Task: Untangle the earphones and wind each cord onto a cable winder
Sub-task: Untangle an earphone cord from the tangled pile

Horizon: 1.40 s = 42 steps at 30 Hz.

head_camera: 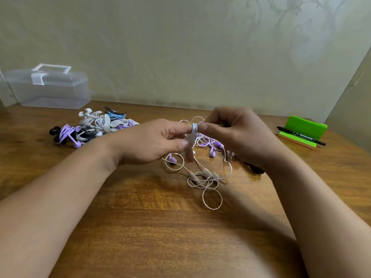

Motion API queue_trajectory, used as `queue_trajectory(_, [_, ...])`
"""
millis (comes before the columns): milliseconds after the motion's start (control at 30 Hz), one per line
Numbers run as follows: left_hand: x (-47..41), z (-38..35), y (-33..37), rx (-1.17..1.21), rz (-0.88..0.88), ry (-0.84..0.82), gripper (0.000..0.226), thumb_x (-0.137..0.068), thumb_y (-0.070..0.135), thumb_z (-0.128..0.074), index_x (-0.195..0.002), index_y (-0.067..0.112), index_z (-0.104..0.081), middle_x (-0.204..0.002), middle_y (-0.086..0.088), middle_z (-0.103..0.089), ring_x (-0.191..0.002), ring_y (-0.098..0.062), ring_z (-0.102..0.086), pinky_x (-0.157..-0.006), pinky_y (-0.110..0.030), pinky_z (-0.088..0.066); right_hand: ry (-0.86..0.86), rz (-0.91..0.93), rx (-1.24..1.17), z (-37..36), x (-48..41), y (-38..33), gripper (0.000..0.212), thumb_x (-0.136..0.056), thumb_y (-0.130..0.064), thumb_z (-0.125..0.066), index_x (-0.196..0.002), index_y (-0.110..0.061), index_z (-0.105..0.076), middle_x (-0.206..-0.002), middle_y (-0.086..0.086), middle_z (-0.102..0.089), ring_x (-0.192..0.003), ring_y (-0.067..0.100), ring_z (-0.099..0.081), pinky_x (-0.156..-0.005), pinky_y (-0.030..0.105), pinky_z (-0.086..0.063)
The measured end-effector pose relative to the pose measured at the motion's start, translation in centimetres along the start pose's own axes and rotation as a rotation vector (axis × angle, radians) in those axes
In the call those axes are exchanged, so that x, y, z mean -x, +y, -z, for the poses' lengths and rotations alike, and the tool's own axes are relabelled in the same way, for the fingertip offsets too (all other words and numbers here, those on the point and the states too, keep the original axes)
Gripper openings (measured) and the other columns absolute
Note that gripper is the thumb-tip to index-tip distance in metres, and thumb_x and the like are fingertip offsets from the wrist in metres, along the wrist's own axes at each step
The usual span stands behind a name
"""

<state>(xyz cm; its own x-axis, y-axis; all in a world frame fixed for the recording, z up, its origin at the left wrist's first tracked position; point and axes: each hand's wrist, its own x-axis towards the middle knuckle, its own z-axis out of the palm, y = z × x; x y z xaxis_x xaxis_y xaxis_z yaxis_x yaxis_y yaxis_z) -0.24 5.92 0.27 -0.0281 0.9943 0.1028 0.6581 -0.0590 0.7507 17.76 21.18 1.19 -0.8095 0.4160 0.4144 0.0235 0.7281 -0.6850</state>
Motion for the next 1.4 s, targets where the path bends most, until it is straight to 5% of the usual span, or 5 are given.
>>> queue_trajectory(367, [0.8, 0.5, 0.5, 0.551, -0.135, -0.374, 0.044, -0.105, 0.01, -0.048, -0.147, 0.018, -0.055, -0.095, -0.013, -0.07, -0.04, -0.021, -0.019, -0.036, -0.017, -0.023, -0.218, -0.041, -0.571, -0.7, -0.6, 1.4, 0.018, -0.092, -0.032, -0.074, -0.087, -0.014, -0.072, -0.077, 0.012, -0.061, -0.061, 0.018, -0.052, -0.058, 0.035, -0.045])
queue_trajectory(767, [-1.6, -0.2, -0.6, 0.203, -0.103, 0.585, 0.048, -0.109, 0.015, -0.048, -0.155, 0.031, -0.044, -0.103, -0.002, -0.077, -0.053, 0.001, -0.056, -0.059, -0.015, -0.051, -0.323, -0.098, -0.17, -3.5, 0.1, -0.1, 0.026, -0.109, -0.025, -0.054, -0.11, -0.01, -0.074, -0.068, -0.001, -0.053, -0.057, 0.013, -0.055, -0.057, 0.027, -0.051])
queue_trajectory(867, [-1.6, -0.4, -1.8, -0.157, -0.076, 0.579, 0.049, -0.107, 0.03, -0.051, -0.152, 0.045, -0.044, -0.099, 0.014, -0.076, -0.102, -0.003, -0.067, -0.107, -0.041, -0.05, -0.289, -0.084, -0.12, -2.9, 0.0, -0.4, 0.025, -0.108, -0.027, -0.056, -0.107, -0.014, -0.077, -0.064, -0.008, -0.053, -0.056, 0.009, -0.053, -0.057, 0.025, -0.048])
queue_trajectory(1267, [-1.1, 0.2, -0.6, -0.053, 0.012, 0.451, 0.05, -0.109, 0.011, -0.049, -0.156, 0.026, -0.04, -0.106, -0.004, -0.076, -0.057, 0.014, -0.058, -0.07, -0.004, -0.042, 0.06, -0.094, -0.046, 0.2, -0.5, 0.4, 0.011, -0.101, -0.028, -0.068, -0.096, -0.021, -0.074, -0.075, 0.003, -0.077, -0.068, 0.011, -0.073, -0.071, 0.031, -0.056])
queue_trajectory(1400, [-1.0, 0.2, -1.3, -0.112, 0.018, 0.328, 0.047, -0.108, 0.015, -0.051, -0.153, 0.031, -0.047, -0.098, 0.004, -0.078, -0.095, 0.01, -0.067, -0.093, -0.01, -0.043, 0.135, -0.098, -0.244, 0.0, -0.7, 0.5, 0.01, -0.105, -0.019, -0.063, -0.104, -0.011, -0.069, -0.063, 0.005, -0.065, -0.057, 0.02, -0.067, -0.063, 0.039, -0.061])
